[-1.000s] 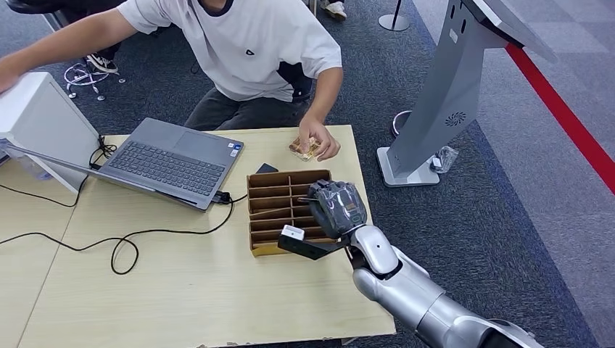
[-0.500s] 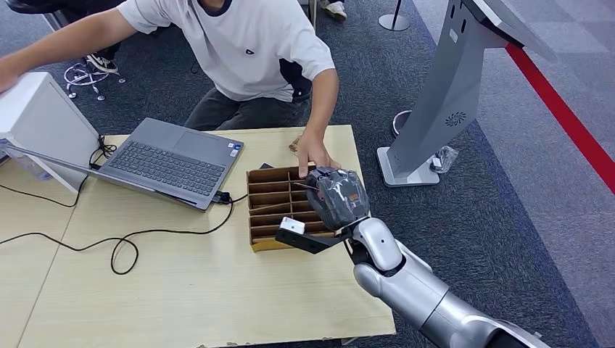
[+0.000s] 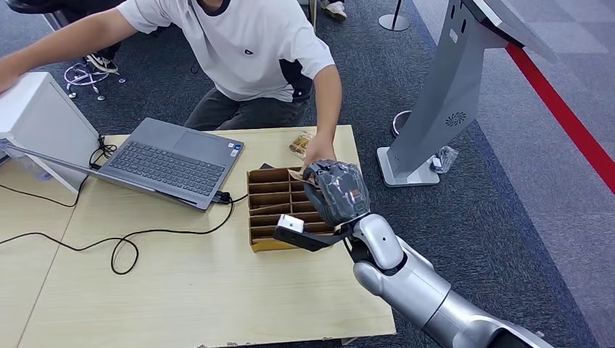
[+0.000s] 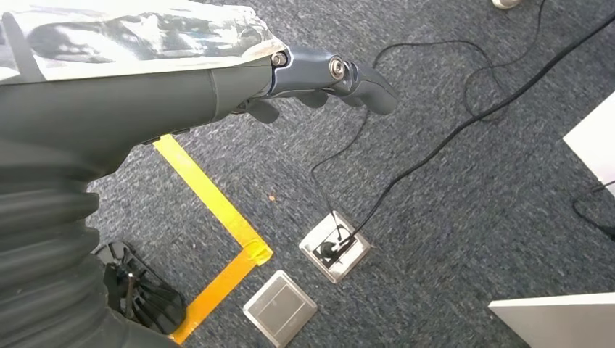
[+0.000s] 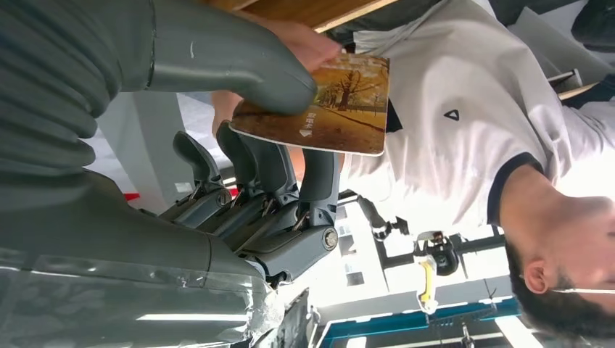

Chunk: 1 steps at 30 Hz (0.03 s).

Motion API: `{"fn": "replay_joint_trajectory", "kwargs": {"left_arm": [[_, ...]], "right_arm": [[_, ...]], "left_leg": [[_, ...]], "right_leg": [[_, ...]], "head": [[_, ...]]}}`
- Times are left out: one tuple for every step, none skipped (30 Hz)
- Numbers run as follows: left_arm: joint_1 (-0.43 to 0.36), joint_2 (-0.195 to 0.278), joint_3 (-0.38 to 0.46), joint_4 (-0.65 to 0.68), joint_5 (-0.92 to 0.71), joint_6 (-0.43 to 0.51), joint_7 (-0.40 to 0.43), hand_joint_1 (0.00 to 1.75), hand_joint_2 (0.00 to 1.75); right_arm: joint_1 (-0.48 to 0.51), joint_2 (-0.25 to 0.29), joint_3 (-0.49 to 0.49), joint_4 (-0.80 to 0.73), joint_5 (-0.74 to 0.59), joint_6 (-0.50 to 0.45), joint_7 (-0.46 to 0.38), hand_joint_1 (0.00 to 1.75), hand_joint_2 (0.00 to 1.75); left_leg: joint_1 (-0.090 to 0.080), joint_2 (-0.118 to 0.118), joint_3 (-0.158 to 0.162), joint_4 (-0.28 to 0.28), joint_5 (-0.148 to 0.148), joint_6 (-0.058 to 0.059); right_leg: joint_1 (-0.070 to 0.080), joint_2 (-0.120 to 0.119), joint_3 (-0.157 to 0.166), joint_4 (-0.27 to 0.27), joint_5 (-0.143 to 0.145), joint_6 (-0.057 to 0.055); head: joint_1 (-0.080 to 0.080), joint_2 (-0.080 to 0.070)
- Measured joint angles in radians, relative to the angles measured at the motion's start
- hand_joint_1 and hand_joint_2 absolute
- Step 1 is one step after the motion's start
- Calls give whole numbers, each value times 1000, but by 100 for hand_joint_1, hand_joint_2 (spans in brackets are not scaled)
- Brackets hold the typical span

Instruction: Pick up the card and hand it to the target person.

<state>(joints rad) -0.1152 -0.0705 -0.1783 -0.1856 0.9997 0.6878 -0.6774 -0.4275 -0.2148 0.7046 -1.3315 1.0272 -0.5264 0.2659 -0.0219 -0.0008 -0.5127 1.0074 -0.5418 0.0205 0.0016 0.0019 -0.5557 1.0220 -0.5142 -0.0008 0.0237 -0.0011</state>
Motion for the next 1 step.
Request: {"fn": "replay_joint_trajectory", "kwargs": {"left_arm": [[0,0,0,0,0,0,0,0,175]], "right_arm": [[-1,0,0,-1,0,0,0,148,175]], "left_leg": [[0,0,0,0,0,0]], "right_leg": [[0,0,0,0,0,0]], "head": [[0,0]]}}
